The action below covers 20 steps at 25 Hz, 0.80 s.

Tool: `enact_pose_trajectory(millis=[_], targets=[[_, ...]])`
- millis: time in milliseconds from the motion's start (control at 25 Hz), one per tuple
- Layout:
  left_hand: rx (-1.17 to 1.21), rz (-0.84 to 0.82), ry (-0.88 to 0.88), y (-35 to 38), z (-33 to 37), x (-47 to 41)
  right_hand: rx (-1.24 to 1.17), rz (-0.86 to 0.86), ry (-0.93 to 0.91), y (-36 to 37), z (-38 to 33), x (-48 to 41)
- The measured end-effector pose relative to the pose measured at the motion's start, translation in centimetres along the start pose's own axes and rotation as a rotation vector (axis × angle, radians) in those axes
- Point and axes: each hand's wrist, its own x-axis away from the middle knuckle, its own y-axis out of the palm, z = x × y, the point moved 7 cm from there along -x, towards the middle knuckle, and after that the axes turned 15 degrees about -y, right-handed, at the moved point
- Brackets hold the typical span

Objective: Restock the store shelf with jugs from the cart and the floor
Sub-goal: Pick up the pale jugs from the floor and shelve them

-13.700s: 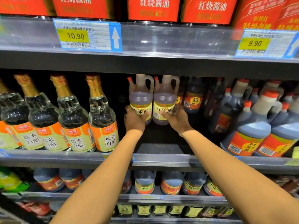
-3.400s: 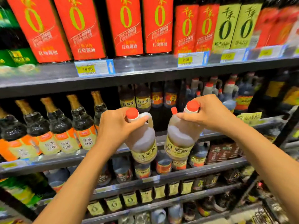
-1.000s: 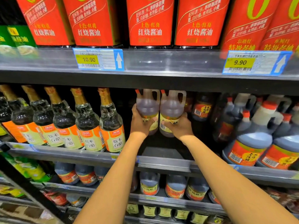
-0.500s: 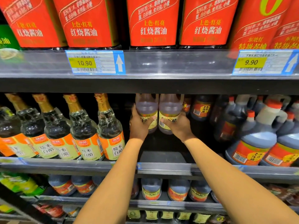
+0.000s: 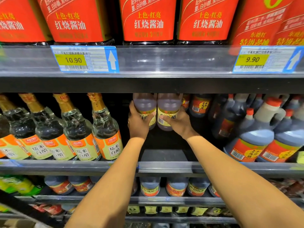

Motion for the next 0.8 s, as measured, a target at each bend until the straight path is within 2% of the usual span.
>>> enact_pose_trajectory(millis=[240,360,440,520,640,720,800], targets=[[0.001,0.008,-0.006,-0.4,0.6,0.6,0.045,-0.041,0.02,-0.2,0.1,0.2],[-0.007,-0.009,-0.112,-0.2,0.7,1.3,0.147,-0.095,0.094,-0.3,-0.1,1.1],[-0.098,-0.024,-0.187,0.1,0.7,2.4,0.253,-0.154,0.165,-0.3,-0.3,2.6],[-0.251,-0.019,-0.173,-0.2,0.7,4.3,0.375,-0.267,0.191,-0.4,-1.4,4.3],[-0.485,-0.043,-0.019,-2.2,1.4,9.4,0.527,-0.523,0.033,0.4,-4.7,7.8],[-0.644,-0.001,0.059,-4.8,1.6,12.6,0.604,-0.584,-0.165,0.8,-7.4,10.3],[-0.79,0.081,0.063,-8.2,1.3,15.3,0.576,-0.64,-0.341,2.1,-10.0,13.0]])
